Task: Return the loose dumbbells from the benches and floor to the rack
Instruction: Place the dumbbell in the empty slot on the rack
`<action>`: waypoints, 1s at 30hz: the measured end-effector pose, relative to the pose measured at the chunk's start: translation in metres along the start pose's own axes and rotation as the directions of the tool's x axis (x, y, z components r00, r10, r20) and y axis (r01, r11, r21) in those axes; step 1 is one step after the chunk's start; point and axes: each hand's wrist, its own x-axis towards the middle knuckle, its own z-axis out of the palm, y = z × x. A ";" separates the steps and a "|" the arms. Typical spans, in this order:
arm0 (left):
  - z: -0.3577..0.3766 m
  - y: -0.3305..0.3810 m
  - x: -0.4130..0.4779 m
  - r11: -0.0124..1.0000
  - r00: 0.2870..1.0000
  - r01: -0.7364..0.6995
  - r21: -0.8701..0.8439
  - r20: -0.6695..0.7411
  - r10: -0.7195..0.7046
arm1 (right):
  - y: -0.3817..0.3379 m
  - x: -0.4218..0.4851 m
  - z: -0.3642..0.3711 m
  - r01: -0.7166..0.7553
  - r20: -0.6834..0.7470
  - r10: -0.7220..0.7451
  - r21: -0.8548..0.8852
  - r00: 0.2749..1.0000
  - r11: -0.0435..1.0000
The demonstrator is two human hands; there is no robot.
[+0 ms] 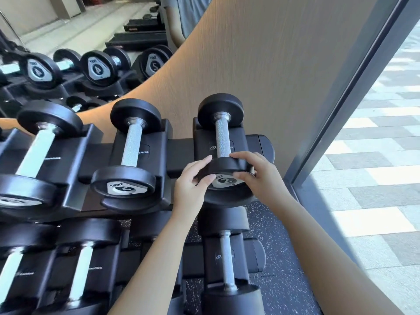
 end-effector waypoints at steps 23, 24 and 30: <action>0.002 0.021 0.009 0.927 0.978 -0.205 0.314 0.101 0.183 | 0.029 -0.015 0.017 -0.086 -0.019 0.118 0.575 0.993 0.813; 0.001 0.019 0.008 0.930 0.978 -0.207 0.304 0.103 0.184 | 0.029 -0.015 0.017 -0.092 -0.015 0.123 0.581 0.992 0.809; 0.000 0.017 0.004 0.959 0.991 -0.134 0.250 0.043 0.128 | 0.029 -0.016 0.016 -0.107 -0.023 0.153 0.615 0.988 0.781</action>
